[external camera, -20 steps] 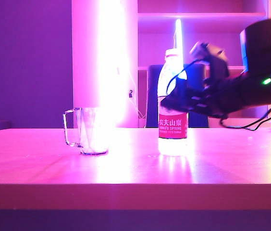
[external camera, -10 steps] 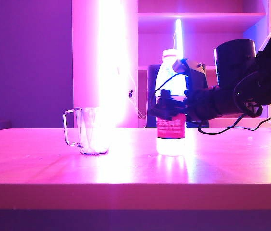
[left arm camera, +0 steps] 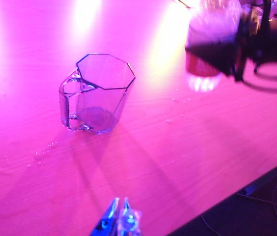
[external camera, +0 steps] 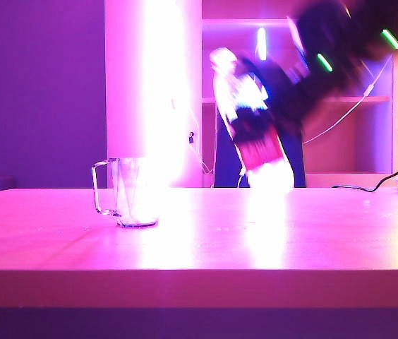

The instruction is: Pick up the mineral water bottle on the table and pour water into the mug until it's half full.

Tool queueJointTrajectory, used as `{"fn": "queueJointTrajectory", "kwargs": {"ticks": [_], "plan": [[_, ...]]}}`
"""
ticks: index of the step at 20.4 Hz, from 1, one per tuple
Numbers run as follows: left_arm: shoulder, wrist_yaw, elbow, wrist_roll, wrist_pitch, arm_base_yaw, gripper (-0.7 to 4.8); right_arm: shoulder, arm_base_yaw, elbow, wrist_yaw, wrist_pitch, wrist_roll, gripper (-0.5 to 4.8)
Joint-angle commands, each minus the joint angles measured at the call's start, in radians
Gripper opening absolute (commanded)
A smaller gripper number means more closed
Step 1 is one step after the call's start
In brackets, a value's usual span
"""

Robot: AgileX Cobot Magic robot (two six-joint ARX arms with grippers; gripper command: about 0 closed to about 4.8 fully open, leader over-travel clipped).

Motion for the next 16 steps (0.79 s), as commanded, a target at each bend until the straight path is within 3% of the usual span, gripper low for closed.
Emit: {"fn": "queueJointTrajectory", "kwargs": {"ticks": [1,4,7,10,16], "plan": [[-0.001,0.005,0.005,0.002,0.013,0.0,-0.05,0.006,0.085,0.128,0.155,-0.184,-0.207,2.43],[-0.001,-0.004,0.005,0.009,0.017,0.0,-0.05,0.035,0.172,0.178,0.406,-0.195,-0.339,2.42],[-0.001,-0.074,0.005,0.009,0.021,0.002,-0.05,0.105,0.197,0.23,0.549,-0.233,-0.431,2.42],[-0.001,-0.167,0.005,0.009,0.021,0.002,-0.05,0.151,0.209,0.251,0.615,-0.233,-0.52,2.42],[-0.001,-0.172,0.005,0.008,0.067,-0.001,-0.05,0.165,0.228,0.257,0.736,-0.206,-0.658,2.42]]}}
